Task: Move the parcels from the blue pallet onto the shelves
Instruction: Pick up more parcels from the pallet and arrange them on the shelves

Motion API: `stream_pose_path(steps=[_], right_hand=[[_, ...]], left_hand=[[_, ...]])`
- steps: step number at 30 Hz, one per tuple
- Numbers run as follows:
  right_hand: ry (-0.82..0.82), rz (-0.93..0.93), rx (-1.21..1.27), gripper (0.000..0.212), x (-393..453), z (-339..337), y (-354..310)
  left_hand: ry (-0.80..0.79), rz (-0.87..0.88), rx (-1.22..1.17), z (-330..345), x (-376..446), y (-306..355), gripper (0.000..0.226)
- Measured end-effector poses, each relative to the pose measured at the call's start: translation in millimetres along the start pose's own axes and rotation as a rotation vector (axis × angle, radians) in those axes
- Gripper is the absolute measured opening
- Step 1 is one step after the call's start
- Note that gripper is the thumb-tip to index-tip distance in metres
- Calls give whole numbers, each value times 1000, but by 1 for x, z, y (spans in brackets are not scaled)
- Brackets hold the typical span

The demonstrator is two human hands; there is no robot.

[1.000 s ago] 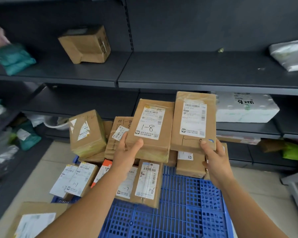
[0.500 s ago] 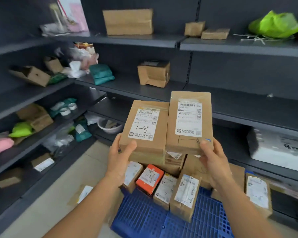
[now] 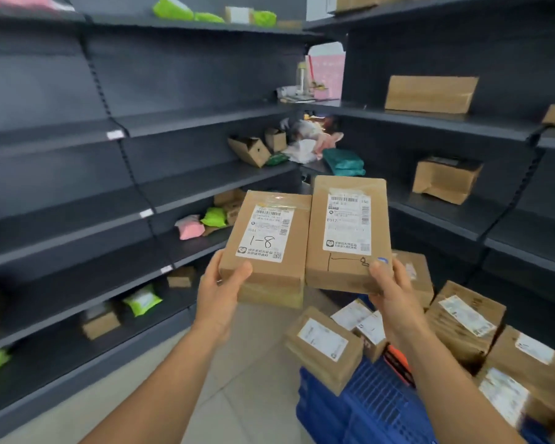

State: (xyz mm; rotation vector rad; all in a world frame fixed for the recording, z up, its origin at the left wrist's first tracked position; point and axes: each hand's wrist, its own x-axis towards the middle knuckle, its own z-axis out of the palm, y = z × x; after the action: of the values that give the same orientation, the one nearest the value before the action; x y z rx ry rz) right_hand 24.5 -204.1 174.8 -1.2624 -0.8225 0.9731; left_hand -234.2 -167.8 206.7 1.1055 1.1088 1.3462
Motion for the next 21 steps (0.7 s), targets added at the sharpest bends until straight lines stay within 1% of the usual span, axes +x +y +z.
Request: stream_pose_path(steps=[2, 4, 5, 7, 8, 9, 11, 14, 18, 21], right_hand=[[-60, -1, 0, 29, -11, 44, 0], [-113, 9, -6, 29, -22, 86, 0], [-144, 16, -8, 34, -27, 105, 0], [-211, 25, -31, 53, -33, 142, 3], [-242, 20, -47, 57, -36, 161, 3], [-268, 10, -57, 56, -39, 179, 4], [-313, -9, -40, 48, -44, 215, 6], [-394, 33, -8, 48, -50, 267, 7], [-482, 51, -10, 44, -51, 330, 9], [-538, 56, -16, 46, -45, 376, 12]], left_hand=[[65, 8, -2, -46, -6, 11, 29], [131, 28, 11, -88, -13, 22, 30], [161, 42, 10, -108, -18, 28, 30], [228, 62, 4, -144, -25, 39, 32], [257, 71, 0, -161, -29, 44, 31], [284, 75, -3, -177, -33, 49, 29], [362, 78, 0, -209, -38, 58, 28], [477, 84, 17, -250, -44, 69, 28], [562, 113, -8, -297, -39, 81, 26], [608, 164, -32, -329, -26, 88, 26]])
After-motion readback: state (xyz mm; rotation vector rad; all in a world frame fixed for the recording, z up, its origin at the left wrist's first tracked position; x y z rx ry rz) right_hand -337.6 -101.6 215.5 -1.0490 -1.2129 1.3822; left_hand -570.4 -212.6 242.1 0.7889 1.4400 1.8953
